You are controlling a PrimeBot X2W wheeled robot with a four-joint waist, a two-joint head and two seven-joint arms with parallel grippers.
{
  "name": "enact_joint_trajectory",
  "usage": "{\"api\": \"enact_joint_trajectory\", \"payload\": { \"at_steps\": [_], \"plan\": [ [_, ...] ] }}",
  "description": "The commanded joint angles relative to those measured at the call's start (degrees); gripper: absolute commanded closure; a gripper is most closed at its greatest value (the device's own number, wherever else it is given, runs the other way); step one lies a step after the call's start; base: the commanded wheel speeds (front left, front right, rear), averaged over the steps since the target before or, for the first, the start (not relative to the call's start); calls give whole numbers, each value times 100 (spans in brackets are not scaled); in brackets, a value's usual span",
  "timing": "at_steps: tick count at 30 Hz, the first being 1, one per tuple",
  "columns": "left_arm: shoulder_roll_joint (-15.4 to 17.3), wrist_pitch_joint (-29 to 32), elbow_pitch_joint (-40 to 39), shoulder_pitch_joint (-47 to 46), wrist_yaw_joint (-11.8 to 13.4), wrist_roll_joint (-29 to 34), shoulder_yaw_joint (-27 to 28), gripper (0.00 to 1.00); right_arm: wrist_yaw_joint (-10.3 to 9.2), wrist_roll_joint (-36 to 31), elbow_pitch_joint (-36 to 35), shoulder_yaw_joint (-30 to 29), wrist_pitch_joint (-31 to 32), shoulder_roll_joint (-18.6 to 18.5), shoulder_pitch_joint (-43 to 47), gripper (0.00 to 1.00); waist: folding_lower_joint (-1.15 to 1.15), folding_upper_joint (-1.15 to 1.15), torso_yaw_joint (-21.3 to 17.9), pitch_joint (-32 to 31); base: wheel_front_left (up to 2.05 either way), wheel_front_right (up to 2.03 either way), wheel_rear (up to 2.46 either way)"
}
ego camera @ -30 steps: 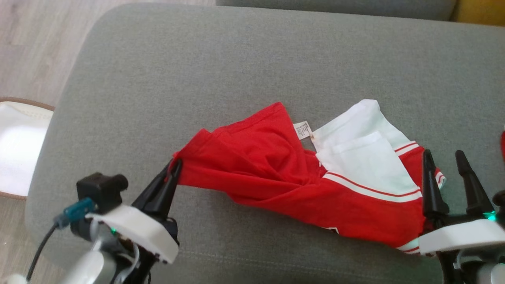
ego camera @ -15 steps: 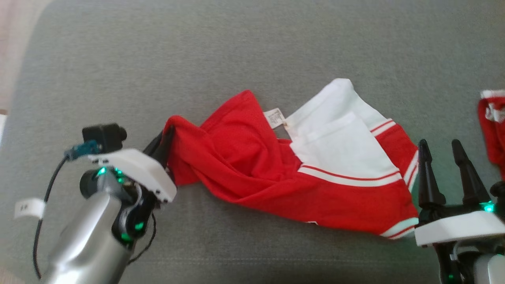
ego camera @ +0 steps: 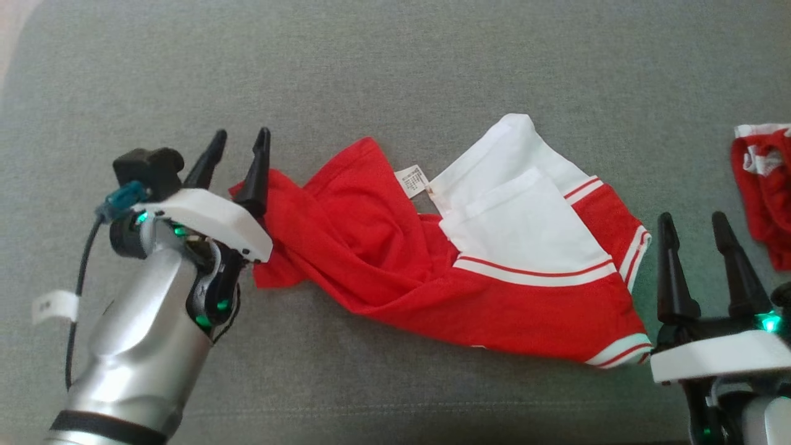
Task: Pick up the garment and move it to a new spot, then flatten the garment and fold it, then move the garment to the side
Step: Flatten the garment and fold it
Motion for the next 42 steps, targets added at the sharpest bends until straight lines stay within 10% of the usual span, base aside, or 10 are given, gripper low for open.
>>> {"api": "enact_joint_trajectory", "payload": {
  "at_steps": [1, 14, 42],
  "plan": [
    [229, -162, -201, -217, 72, 191, 184, 0, 37, -38, -236, 127, -50, -56, -196, 0, 0, 0, 42, -34, 0, 0, 0],
    [609, -396, -2476, 1426, 904, 1782, 763, 0, 37, -386, -297, 143, 83, -56, -155, 0, 0, 0, 451, -404, 0, 0, 0],
    [678, -397, -2998, 2557, 999, 1946, 758, 0, 37, -286, -133, 122, 149, -56, 184, 0, 0, 0, 614, -841, 0, 0, 0]
  ]
}}
